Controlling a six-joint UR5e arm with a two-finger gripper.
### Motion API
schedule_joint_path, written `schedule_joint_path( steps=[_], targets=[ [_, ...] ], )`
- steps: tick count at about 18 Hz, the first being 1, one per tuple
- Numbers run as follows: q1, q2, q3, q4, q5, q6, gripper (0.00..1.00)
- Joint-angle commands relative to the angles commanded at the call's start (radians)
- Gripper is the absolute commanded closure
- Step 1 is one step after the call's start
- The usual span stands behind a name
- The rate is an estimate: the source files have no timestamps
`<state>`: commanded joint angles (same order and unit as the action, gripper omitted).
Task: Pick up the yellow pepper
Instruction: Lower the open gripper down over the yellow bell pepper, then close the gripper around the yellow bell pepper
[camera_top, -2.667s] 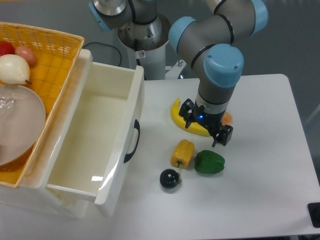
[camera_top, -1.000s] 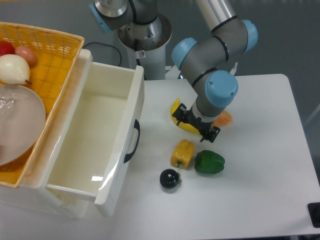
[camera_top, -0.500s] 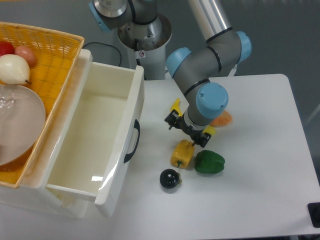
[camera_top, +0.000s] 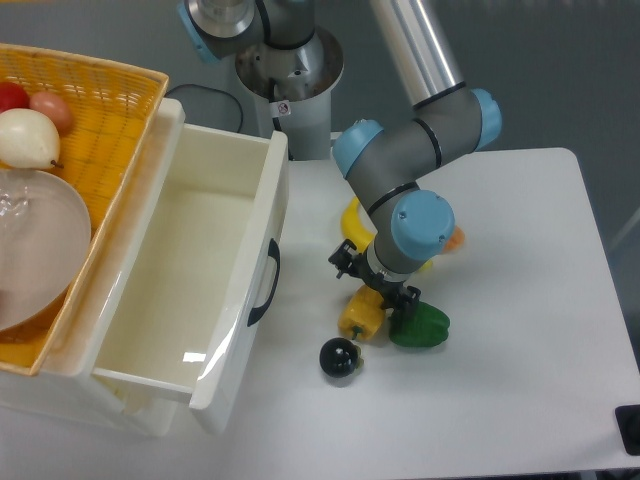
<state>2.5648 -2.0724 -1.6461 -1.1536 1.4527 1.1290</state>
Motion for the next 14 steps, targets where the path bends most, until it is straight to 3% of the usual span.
schedule_joint_path(
  steps=[3,14],
  targets=[
    [0.006,-0.009,0.037,0.000,0.000,0.003,0.00],
    [0.000,0.015,0.031,0.003,-0.044,0.044,0.00]
  ],
)
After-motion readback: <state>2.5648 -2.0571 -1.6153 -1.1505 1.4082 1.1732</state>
